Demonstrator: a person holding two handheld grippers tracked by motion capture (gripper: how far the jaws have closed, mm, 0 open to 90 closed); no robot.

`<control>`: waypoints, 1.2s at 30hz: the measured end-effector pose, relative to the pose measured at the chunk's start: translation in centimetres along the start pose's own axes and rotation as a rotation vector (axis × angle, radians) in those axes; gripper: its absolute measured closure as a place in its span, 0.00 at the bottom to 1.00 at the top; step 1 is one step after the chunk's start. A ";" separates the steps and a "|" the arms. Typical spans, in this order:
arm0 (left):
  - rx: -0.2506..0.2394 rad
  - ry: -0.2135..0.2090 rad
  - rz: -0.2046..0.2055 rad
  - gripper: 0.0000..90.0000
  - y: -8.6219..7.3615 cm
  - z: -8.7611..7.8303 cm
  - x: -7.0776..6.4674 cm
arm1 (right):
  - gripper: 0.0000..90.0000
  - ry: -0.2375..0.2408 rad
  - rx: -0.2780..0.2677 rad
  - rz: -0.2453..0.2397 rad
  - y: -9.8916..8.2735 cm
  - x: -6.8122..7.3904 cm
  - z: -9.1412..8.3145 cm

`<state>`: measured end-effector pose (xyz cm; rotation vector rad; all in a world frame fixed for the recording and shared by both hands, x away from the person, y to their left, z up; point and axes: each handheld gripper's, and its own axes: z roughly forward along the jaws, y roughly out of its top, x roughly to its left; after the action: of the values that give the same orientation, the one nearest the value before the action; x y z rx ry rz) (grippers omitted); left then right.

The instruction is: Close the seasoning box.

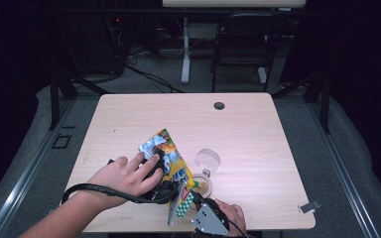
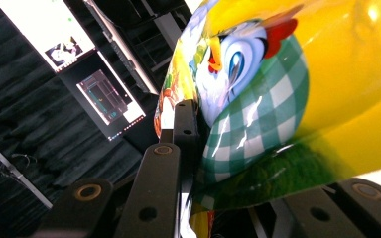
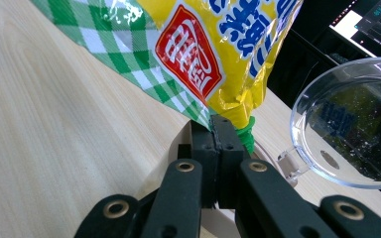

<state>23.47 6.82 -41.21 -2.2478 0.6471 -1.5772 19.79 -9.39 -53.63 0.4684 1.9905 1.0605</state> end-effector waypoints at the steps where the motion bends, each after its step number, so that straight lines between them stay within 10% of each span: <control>1: 0.000 0.003 0.005 0.89 0.0 0.0 0.0 | 1.00 0.001 -0.003 0.001 0.0 0.0 0.0; 36: 0.005 0.023 0.021 0.91 0.3 -0.6 0.7 | 1.00 0.021 -0.009 0.001 0.3 0.2 0.5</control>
<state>23.09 6.16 -40.58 -2.2147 0.6696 -1.5956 20.11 -8.87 -53.65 0.4553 2.0033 1.0779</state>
